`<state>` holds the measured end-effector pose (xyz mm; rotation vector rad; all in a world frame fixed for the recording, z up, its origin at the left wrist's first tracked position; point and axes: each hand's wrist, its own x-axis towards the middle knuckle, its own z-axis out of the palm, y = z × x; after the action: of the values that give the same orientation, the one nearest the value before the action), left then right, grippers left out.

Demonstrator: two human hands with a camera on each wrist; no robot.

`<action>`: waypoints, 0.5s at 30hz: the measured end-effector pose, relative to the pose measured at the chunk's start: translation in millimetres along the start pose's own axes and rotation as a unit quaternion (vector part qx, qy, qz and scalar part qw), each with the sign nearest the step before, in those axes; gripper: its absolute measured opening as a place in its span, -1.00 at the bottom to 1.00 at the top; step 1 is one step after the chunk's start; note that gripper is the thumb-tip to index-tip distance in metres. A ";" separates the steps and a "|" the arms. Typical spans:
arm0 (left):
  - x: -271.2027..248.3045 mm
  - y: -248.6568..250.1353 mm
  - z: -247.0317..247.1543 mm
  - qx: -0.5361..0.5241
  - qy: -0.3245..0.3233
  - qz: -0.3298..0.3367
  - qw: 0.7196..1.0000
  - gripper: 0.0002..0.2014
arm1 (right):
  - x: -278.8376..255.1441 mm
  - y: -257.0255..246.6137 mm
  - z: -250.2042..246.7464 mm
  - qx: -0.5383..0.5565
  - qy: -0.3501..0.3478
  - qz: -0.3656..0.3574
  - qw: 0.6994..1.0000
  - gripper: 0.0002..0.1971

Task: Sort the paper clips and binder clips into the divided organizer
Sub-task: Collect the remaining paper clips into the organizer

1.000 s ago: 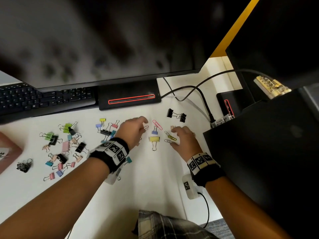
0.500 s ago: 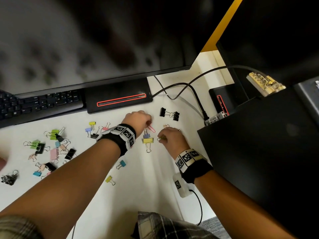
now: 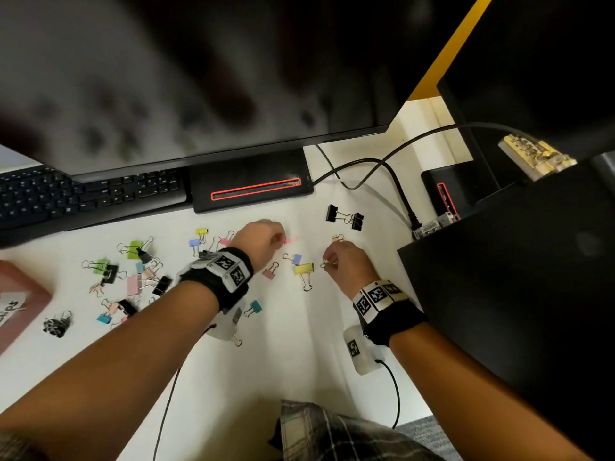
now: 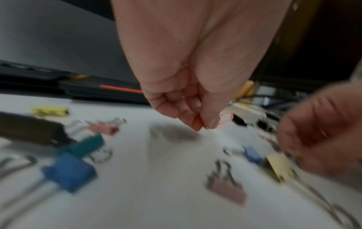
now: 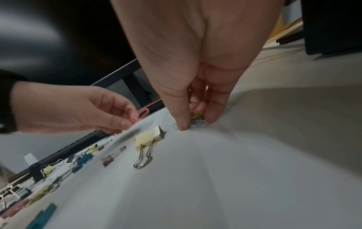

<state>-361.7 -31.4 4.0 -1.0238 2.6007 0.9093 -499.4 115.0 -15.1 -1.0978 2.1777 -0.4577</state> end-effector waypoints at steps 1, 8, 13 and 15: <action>-4.9 -5.0 -9.2 -0.014 0.025 0.001 1.000 -0.91 | -2.4 -0.5 0.7 0.003 -0.001 0.000 1.000 -0.86; -66.8 -45.9 -64.7 -0.088 0.142 -0.078 0.983 -0.99 | -14.2 -5.3 4.4 -0.060 -0.010 0.011 0.998 -0.81; -130.9 -82.7 -55.4 -0.146 0.187 -0.156 0.959 -0.98 | -24.1 -2.3 13.3 -0.066 -0.009 0.010 0.998 -0.84; -159.1 -97.6 -48.1 -0.184 0.199 -0.190 0.944 -0.98 | -27.4 -1.2 14.9 -0.070 -0.007 0.012 0.997 -0.85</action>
<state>-176.7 -29.4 58.2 -1.9084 2.4217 1.2124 -476.5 136.2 -14.5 -1.1444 2.2357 -0.2891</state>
